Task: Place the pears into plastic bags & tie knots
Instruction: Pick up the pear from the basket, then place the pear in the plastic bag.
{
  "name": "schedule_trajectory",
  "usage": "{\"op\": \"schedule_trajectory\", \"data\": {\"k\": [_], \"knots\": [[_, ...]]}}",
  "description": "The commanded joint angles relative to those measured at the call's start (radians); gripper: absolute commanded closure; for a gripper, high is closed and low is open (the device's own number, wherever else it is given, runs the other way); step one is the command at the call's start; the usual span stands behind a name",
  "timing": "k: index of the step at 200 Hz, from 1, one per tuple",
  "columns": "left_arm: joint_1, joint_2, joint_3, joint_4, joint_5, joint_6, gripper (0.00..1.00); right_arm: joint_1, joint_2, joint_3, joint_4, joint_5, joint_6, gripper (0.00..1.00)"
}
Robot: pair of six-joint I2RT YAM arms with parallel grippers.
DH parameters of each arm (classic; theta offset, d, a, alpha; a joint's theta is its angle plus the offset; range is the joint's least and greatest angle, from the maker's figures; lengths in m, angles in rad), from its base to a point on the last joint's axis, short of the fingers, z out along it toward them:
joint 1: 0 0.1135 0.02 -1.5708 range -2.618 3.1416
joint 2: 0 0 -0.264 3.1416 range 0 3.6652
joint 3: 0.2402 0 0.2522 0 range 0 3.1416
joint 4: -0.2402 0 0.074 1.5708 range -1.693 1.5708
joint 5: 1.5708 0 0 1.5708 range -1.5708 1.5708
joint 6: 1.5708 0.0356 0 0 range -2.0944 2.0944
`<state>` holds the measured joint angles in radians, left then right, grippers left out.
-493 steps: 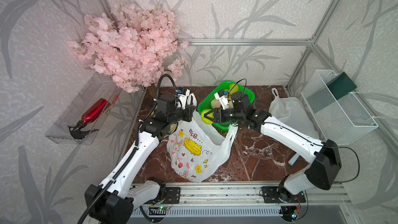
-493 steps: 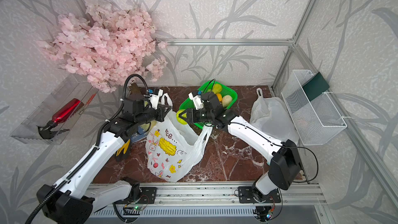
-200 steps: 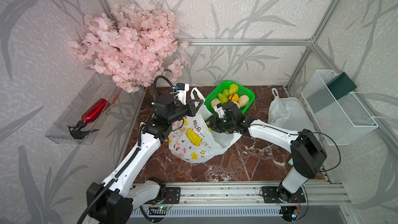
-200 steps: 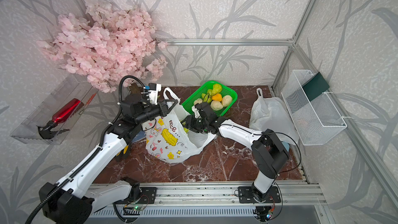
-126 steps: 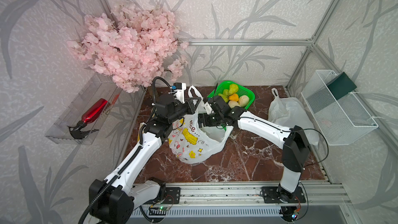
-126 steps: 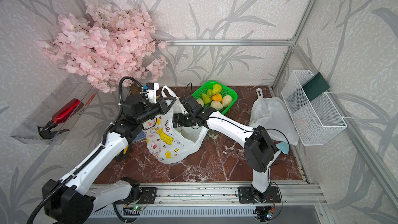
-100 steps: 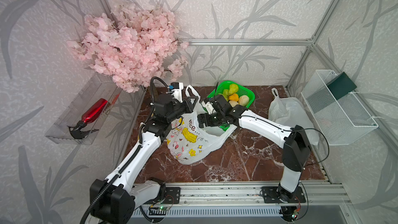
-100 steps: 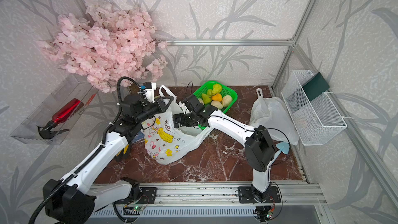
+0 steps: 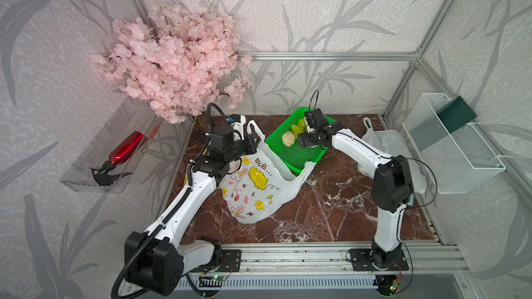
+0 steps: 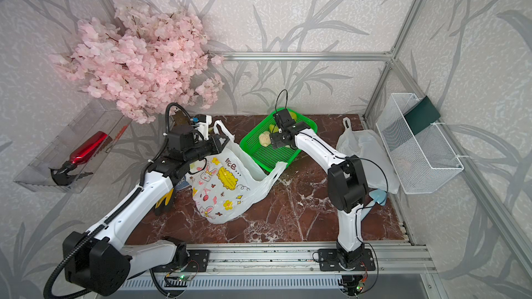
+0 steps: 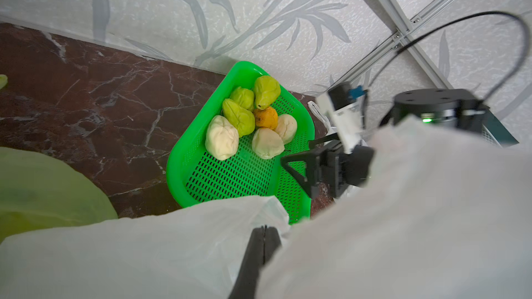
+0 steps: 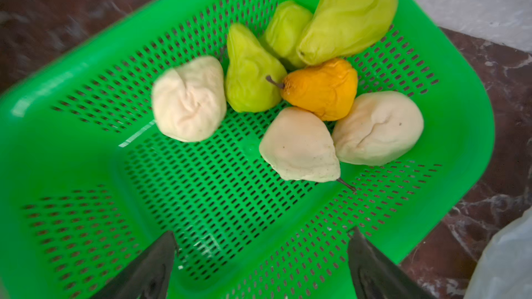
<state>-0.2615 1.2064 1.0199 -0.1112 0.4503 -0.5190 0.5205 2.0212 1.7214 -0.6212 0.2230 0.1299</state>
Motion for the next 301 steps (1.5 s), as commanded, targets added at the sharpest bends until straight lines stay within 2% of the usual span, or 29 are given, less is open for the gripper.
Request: {"op": "schedule_trajectory", "data": {"k": [1,74,93,120,131,145,170,189,208,223,238,254,301], "knots": [[0.001,-0.004,0.043,-0.009,0.043,0.022,1.0,0.007,0.087,0.081,-0.018,0.14,-0.144,0.04],[0.001,-0.002,0.042,-0.029,0.07,0.036,1.0,0.009,0.424,0.361,-0.054,0.332,-0.268,0.05],[0.001,0.001,0.04,-0.027,0.074,0.032,1.0,0.008,0.451,0.402,-0.06,0.355,-0.287,0.15],[0.001,-0.005,0.04,-0.038,0.073,0.04,1.0,0.009,0.388,0.392,-0.097,0.322,-0.257,0.37],[0.0,-0.007,0.043,-0.051,0.07,0.051,1.0,0.01,0.324,0.379,-0.129,0.255,-0.213,0.48],[0.0,-0.007,0.051,-0.072,0.062,0.071,1.0,0.011,0.201,0.303,-0.104,0.164,-0.168,0.54],[0.001,0.007,0.067,-0.09,0.074,0.094,1.0,0.015,-0.023,0.131,-0.022,-0.032,-0.064,0.55],[0.0,0.016,0.085,-0.102,0.094,0.107,1.0,0.019,-0.188,-0.039,0.084,-0.278,0.037,0.55],[0.001,0.026,0.117,-0.151,0.106,0.134,1.0,0.024,-0.355,-0.253,0.297,-0.56,0.238,0.57],[0.0,0.031,0.137,-0.178,0.122,0.149,1.0,0.045,-0.445,-0.424,0.535,-0.693,0.416,0.58],[-0.002,0.032,0.151,-0.203,0.135,0.161,1.0,0.071,-0.483,-0.525,0.689,-0.755,0.555,0.6],[-0.003,0.032,0.158,-0.217,0.15,0.165,1.0,0.109,-0.48,-0.585,0.801,-0.785,0.618,0.61],[-0.007,0.04,0.166,-0.234,0.223,0.162,1.0,0.136,-0.277,-0.652,1.18,-0.905,0.948,0.65]]}}
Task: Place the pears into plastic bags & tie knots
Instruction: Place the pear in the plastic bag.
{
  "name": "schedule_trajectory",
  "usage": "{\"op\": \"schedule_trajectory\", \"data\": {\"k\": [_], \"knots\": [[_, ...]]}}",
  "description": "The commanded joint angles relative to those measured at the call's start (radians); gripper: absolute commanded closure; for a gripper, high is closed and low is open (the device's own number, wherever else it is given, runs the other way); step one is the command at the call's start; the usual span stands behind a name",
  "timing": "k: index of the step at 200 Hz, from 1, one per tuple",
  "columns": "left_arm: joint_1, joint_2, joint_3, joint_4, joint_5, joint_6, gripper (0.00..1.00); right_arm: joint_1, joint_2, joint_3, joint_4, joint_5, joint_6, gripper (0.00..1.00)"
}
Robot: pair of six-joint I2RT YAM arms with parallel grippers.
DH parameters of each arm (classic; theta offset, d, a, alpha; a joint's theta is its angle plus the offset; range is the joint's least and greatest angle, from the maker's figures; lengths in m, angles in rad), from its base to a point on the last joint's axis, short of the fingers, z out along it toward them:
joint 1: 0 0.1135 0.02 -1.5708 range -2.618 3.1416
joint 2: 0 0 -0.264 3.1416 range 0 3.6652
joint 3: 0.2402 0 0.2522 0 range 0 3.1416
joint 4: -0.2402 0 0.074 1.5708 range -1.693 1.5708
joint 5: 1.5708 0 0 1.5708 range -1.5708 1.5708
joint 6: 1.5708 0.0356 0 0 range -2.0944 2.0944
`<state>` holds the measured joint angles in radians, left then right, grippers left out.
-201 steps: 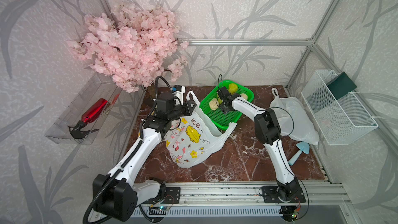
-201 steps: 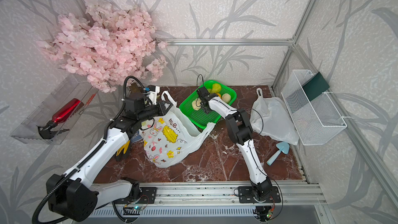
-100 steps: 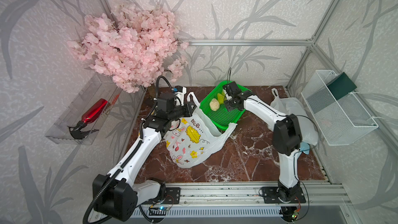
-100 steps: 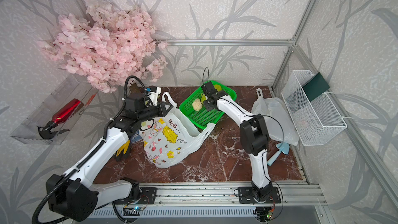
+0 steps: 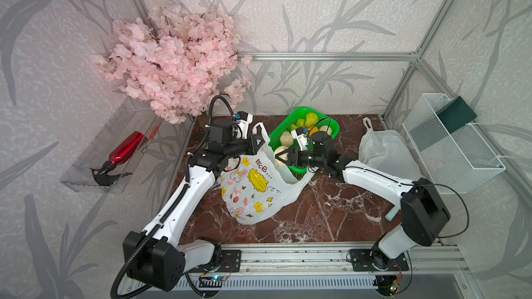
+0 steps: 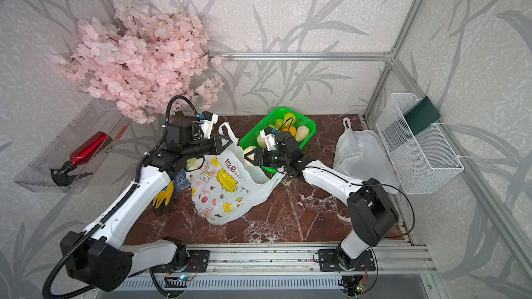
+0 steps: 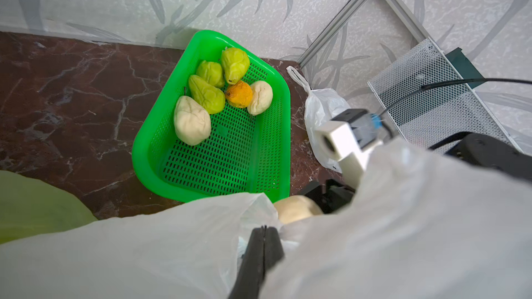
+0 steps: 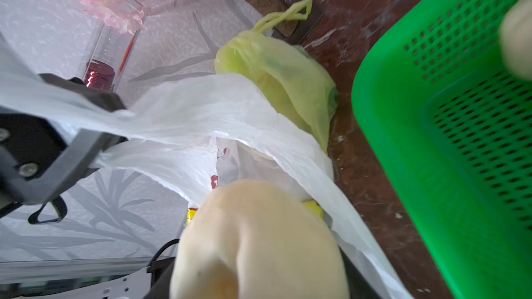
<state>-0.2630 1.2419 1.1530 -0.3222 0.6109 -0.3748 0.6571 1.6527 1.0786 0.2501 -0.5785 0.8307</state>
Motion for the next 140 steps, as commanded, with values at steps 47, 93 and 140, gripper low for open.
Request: {"op": "schedule_trajectory", "data": {"k": [47,93,140], "knots": [[-0.007,-0.003,0.003,0.046,0.184,-0.012,1.0,0.067,0.169,0.1,-0.013,0.073,0.167,0.5],[0.011,0.008,-0.025,0.063,0.087,-0.013,1.0,0.111,0.174,0.302,-0.403,0.167,-0.054,0.12],[0.03,0.021,-0.009,-0.022,-0.08,0.021,1.0,0.03,0.012,0.369,-0.574,0.202,-0.243,0.15]]}}
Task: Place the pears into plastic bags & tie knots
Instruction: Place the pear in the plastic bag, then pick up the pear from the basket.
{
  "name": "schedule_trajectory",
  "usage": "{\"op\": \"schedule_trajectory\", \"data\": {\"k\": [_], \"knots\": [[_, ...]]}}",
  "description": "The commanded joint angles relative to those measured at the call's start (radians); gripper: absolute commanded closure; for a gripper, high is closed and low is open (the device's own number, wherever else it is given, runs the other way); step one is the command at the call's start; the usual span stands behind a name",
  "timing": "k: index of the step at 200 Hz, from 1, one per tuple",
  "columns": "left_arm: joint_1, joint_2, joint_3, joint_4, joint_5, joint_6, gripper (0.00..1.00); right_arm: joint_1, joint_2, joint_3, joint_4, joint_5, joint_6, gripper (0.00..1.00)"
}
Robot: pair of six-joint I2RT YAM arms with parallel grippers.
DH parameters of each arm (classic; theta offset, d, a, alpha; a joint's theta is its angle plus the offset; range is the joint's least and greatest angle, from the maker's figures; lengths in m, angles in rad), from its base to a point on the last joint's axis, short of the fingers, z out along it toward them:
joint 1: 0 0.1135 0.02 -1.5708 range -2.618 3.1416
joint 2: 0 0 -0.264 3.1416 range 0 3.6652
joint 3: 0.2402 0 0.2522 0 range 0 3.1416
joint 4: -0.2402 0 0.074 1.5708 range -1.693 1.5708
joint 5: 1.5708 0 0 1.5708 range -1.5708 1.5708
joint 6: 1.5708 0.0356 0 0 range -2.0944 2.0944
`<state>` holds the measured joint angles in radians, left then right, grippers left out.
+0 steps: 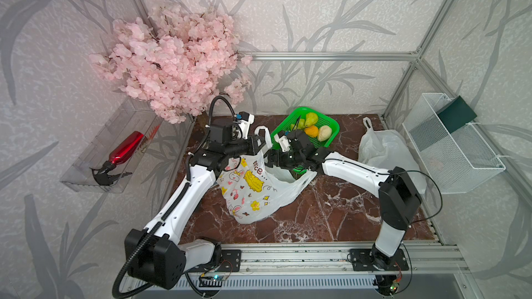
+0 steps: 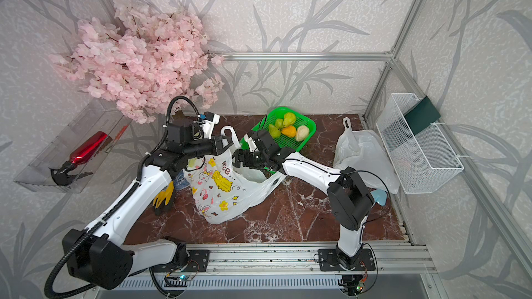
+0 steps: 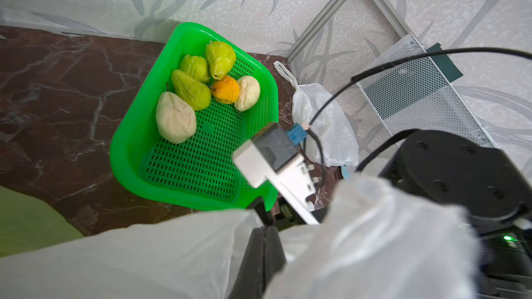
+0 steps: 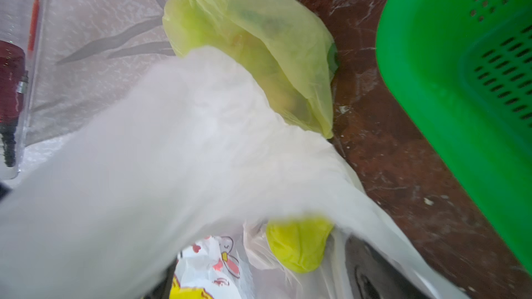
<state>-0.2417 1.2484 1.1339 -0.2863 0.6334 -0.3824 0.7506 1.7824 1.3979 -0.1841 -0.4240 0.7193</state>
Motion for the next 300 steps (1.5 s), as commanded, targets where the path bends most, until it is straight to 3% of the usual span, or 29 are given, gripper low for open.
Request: {"op": "schedule_trajectory", "data": {"k": [1,27,49,81,155,178,201,235,257,300], "knots": [[0.009,0.014,0.011,-0.062,-0.106,0.03,1.0,-0.069,-0.119,0.05,-0.14,0.049,-0.133,0.15],[0.008,0.012,0.008,-0.086,-0.148,0.027,1.0,-0.155,-0.083,0.093,-0.175,0.214,-0.21,0.2],[0.007,0.009,-0.002,-0.059,-0.107,0.001,1.0,-0.198,0.105,0.219,-0.224,0.298,-0.273,0.2],[0.002,-0.001,0.0,-0.073,-0.081,0.009,1.0,-0.199,0.286,0.402,-0.246,0.407,-0.296,0.11],[-0.003,0.003,0.006,-0.087,-0.056,0.024,1.0,-0.188,0.648,0.748,-0.387,0.424,-0.324,0.1],[-0.003,0.003,0.009,-0.092,-0.054,0.025,1.0,-0.188,0.686,0.8,-0.4,0.437,-0.346,0.17],[-0.004,-0.007,0.01,-0.106,-0.056,0.035,1.0,-0.188,0.625,0.775,-0.404,0.41,-0.373,0.3],[-0.003,-0.01,0.027,-0.14,-0.07,0.064,1.0,-0.183,0.368,0.515,-0.288,0.309,-0.41,0.48],[-0.002,0.002,0.044,-0.15,-0.069,0.075,1.0,-0.176,0.198,0.347,-0.263,0.225,-0.452,0.54],[-0.003,0.035,0.103,-0.218,-0.05,0.128,1.0,-0.15,-0.106,0.065,-0.31,-0.06,-0.596,0.61]]}}
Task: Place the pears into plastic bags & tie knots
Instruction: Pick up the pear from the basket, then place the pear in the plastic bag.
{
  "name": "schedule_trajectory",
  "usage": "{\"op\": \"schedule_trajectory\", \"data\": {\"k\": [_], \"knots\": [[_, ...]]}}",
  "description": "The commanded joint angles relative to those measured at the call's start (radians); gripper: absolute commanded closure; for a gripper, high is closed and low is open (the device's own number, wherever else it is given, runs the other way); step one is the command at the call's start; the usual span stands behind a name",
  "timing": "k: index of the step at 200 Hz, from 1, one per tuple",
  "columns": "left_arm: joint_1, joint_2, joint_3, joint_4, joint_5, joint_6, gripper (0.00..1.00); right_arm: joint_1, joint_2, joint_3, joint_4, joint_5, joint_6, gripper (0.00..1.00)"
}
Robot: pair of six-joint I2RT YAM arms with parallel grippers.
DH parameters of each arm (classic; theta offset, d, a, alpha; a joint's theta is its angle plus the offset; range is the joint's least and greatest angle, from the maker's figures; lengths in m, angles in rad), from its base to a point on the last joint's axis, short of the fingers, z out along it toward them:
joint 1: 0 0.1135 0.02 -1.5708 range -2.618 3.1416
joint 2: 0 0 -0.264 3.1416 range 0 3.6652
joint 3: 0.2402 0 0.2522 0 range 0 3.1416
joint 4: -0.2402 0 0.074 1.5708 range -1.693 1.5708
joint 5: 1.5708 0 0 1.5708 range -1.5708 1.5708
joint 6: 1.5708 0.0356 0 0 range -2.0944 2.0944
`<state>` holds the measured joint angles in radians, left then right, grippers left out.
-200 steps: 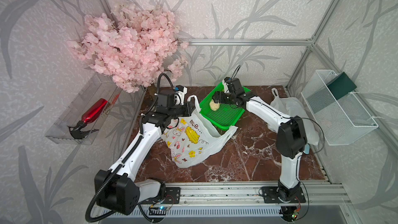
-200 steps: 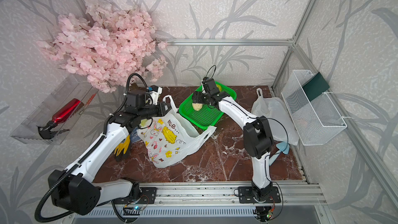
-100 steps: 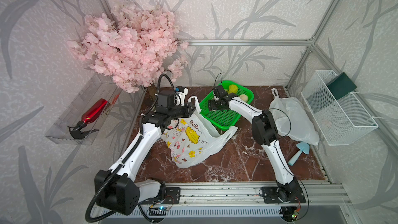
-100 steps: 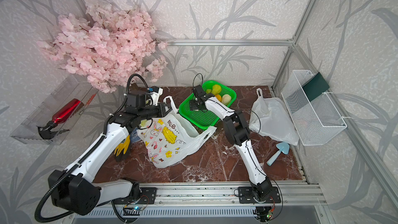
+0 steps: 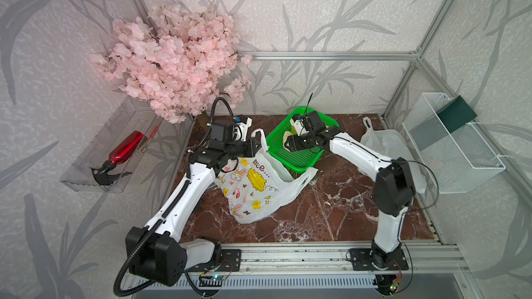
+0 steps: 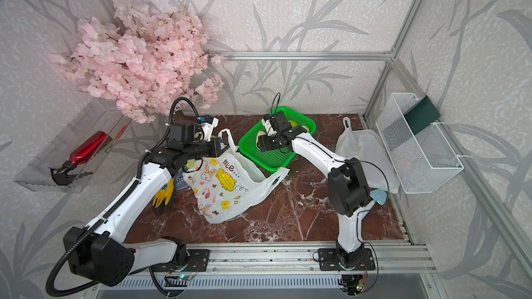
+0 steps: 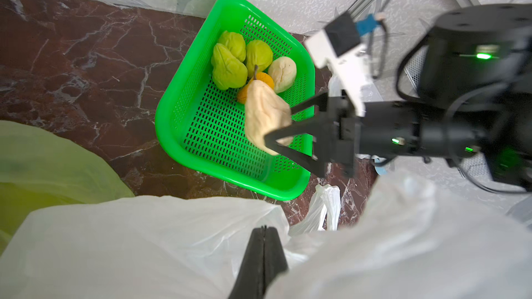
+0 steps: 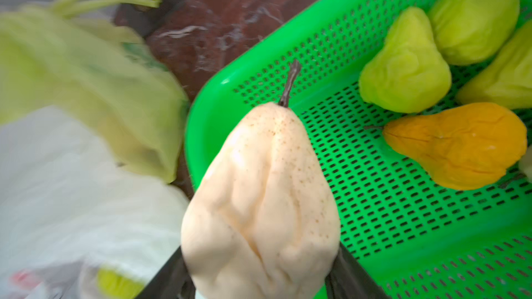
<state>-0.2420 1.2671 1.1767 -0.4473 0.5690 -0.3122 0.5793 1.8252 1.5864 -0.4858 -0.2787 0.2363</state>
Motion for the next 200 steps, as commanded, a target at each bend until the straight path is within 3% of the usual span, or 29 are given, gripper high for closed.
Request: {"op": "schedule_trajectory", "data": {"k": [1,29,59,113,142,174,200], "knots": [[-0.002,0.017,0.061,-0.059,0.017,0.059,1.0,0.022,-0.156,-0.129,-0.007,-0.211,-0.12,0.61],[-0.004,0.038,0.089,-0.098,0.042,0.081,1.0,0.055,-0.293,-0.256,-0.051,-0.315,-0.268,0.63],[-0.004,0.052,0.115,-0.115,0.055,0.087,1.0,0.071,-0.295,-0.265,-0.202,-0.359,-0.384,0.64],[-0.045,0.076,0.141,-0.126,0.109,0.115,1.0,0.083,-0.067,-0.101,-0.342,-0.443,-0.464,0.66],[-0.086,0.082,0.146,-0.147,0.13,0.146,1.0,0.074,0.079,0.068,-0.371,-0.486,-0.413,0.68],[-0.097,0.059,0.117,-0.15,0.139,0.155,1.0,0.048,0.164,0.153,-0.287,-0.534,-0.241,0.69],[-0.098,0.055,0.101,-0.148,0.141,0.154,1.0,0.025,0.171,0.093,-0.057,-0.548,0.045,0.67]]}}
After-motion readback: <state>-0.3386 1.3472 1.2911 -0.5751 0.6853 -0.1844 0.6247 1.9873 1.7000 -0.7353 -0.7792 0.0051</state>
